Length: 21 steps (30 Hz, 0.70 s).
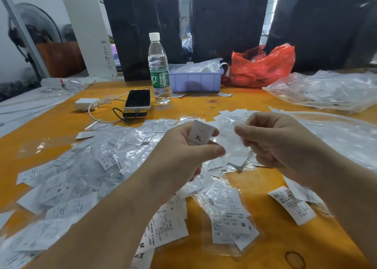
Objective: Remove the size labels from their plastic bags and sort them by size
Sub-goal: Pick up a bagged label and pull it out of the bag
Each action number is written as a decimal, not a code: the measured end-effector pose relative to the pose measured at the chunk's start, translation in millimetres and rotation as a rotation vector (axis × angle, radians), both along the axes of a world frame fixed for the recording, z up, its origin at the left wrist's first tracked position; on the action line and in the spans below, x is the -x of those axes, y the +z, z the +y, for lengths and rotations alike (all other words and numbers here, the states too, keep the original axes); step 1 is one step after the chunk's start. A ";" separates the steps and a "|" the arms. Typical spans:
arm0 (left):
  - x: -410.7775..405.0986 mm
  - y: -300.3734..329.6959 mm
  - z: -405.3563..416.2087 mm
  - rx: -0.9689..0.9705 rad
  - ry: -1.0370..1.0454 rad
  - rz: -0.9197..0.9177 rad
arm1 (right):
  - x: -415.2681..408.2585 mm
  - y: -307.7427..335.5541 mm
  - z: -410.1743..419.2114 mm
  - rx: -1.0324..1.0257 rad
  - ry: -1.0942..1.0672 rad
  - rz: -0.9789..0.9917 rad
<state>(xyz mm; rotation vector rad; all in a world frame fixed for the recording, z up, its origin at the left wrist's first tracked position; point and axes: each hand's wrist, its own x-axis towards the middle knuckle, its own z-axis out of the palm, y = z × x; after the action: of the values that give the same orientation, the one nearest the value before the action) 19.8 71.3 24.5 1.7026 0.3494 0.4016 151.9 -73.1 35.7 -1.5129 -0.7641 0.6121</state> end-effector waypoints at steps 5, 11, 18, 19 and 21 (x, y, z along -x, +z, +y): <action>-0.7 -1.7 1.2 -0.001 0.008 -0.024 | -0.4 -2.5 0.9 -0.016 0.120 0.111; 0.3 -1.7 2.8 -0.040 -0.011 0.009 | 1.9 -3.5 0.5 0.041 0.353 0.261; 0.7 0.0 1.2 -0.085 -0.023 0.036 | 1.1 -2.3 0.2 -0.036 0.133 0.274; 0.8 0.5 1.1 -0.094 -0.022 0.036 | 0.9 -1.3 -0.2 -0.053 0.112 0.279; 0.9 1.4 0.4 -0.108 -0.028 0.039 | 1.1 0.3 -0.5 -0.083 0.098 0.291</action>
<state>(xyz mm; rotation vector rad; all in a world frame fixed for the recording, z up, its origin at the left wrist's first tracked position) 18.9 71.7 25.9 1.8204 0.3377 0.3726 150.9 -73.6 36.0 -1.2802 -0.6329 0.8432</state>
